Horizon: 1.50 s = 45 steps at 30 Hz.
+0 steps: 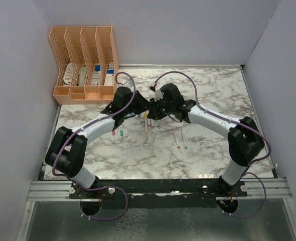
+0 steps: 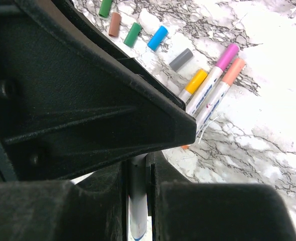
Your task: Open the pen caps
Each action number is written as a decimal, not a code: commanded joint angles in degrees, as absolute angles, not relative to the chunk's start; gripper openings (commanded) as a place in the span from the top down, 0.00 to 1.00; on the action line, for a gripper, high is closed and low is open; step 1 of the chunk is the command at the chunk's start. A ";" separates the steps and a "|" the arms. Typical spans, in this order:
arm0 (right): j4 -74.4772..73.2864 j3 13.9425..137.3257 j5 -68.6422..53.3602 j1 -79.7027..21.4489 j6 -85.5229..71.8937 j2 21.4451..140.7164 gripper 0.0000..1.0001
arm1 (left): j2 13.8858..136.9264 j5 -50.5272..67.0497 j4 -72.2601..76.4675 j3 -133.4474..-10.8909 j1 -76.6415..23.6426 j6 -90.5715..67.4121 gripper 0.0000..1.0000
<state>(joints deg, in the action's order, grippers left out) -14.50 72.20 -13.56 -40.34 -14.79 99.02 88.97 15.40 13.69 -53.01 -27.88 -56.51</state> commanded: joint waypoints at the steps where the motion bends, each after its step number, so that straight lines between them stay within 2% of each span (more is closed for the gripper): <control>1: -11.35 73.00 -14.71 -40.80 -14.85 98.05 0.99 | 88.34 14.47 14.73 -53.09 -29.00 -56.81 1.00; 15: -12.40 56.43 -16.09 -40.76 -17.52 86.84 0.99 | 96.29 14.77 11.21 -67.67 -21.19 -51.84 1.00; 20: -13.98 56.63 -12.25 -40.77 -17.64 86.48 0.99 | 94.49 15.13 10.10 -64.06 -21.20 -50.86 1.00; 30: -20.77 63.10 4.58 -40.76 -15.38 91.31 0.99 | 86.18 7.46 -7.75 -54.57 -21.71 -40.42 1.00; 36: -22.26 64.82 6.94 -40.72 -14.04 94.00 0.99 | 82.78 3.15 -12.04 -50.29 -22.14 -38.05 1.00; 45: -22.18 64.33 7.89 -40.78 -14.72 96.36 0.99 | 84.20 1.28 -12.66 -46.59 -22.43 -37.30 0.99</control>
